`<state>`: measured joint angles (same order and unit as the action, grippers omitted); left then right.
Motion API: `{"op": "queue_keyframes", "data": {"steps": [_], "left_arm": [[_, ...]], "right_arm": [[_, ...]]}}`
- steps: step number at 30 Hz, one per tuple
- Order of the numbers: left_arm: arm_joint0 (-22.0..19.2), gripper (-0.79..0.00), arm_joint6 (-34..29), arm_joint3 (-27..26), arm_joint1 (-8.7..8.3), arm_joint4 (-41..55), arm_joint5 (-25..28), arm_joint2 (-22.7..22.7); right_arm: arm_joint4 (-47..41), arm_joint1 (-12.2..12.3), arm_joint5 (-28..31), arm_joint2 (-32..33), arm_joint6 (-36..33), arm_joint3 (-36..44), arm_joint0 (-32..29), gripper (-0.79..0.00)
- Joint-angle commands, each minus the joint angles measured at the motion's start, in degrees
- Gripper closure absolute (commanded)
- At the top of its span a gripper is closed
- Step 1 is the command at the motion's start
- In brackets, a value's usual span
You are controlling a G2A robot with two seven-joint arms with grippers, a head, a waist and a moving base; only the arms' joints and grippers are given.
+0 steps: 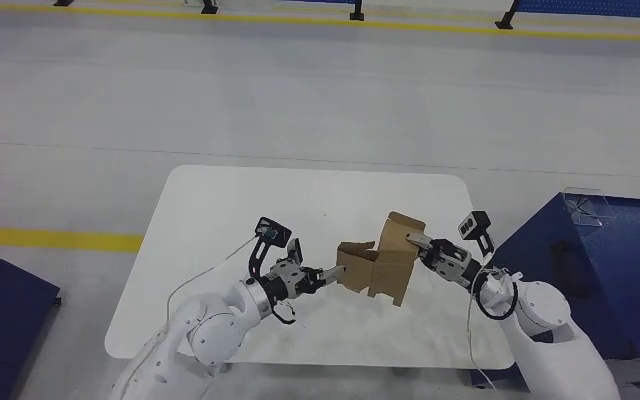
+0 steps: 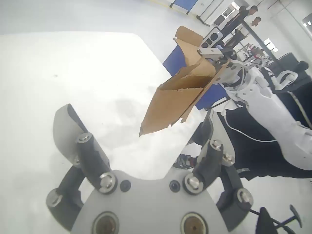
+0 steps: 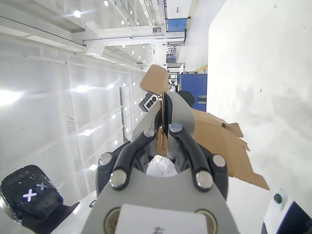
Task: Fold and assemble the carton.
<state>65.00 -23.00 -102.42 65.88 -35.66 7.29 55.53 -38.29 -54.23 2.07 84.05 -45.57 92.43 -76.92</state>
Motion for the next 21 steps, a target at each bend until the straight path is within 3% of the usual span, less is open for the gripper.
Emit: {"op": "queue_keyframes", "data": {"steps": [1,9,13,21], "left_arm": [[0.4,-0.785,1.7,-0.1,0.09,-4.3,-1.3,-0.5],[0.5,-0.785,1.8,-0.1,0.11,-4.5,-1.5,-0.6],[1.1,-0.785,0.9,-0.5,-0.18,-15.6,-4.8,-1.1],[0.3,-0.785,0.4,1.8,0.44,-23.2,-5.7,-3.4]], "right_arm": [[0.3,0.0,-0.4,0.0,0.0,0.4,-0.2,0.000],[0.6,-0.1,-1.3,-0.2,-0.1,1.0,-0.4,0.000],[0.6,-0.2,-1.2,-0.2,0.9,1.4,-0.8,0.000],[0.9,-0.5,-0.7,-0.2,1.6,1.7,-0.7,0.000]]}}
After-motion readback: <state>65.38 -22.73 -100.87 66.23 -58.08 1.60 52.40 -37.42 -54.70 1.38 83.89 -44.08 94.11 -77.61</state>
